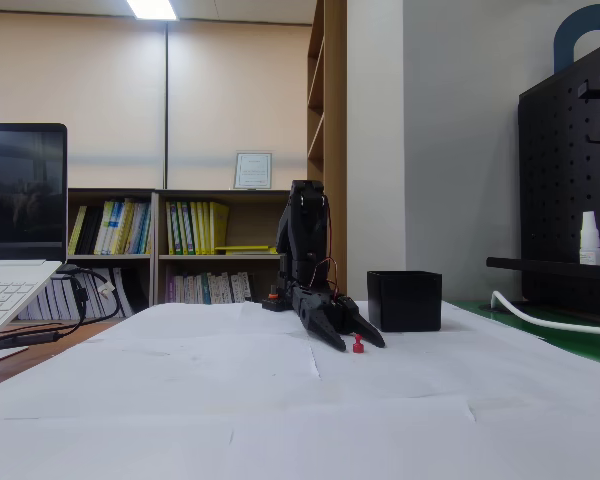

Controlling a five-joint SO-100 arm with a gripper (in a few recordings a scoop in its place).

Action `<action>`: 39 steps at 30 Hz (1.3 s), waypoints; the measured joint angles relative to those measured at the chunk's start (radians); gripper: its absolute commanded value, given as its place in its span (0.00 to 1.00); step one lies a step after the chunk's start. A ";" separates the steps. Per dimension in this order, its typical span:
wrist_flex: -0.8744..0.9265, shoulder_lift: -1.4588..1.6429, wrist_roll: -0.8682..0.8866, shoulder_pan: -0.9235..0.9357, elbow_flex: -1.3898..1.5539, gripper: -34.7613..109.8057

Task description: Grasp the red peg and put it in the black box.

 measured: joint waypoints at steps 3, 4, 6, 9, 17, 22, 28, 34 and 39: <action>0.000 0.000 0.000 -0.012 0.000 0.41; -0.002 0.000 0.000 -0.014 0.000 0.41; -0.014 0.008 0.000 -0.014 0.005 0.41; -0.017 0.015 0.000 -0.015 0.015 0.41; -0.017 0.012 0.005 -0.028 0.015 0.41; -0.017 0.020 0.006 -0.029 0.031 0.41; -0.017 0.021 0.006 -0.031 0.051 0.41; -0.021 0.021 0.006 -0.031 0.051 0.40; -0.021 0.021 0.006 -0.035 0.051 0.36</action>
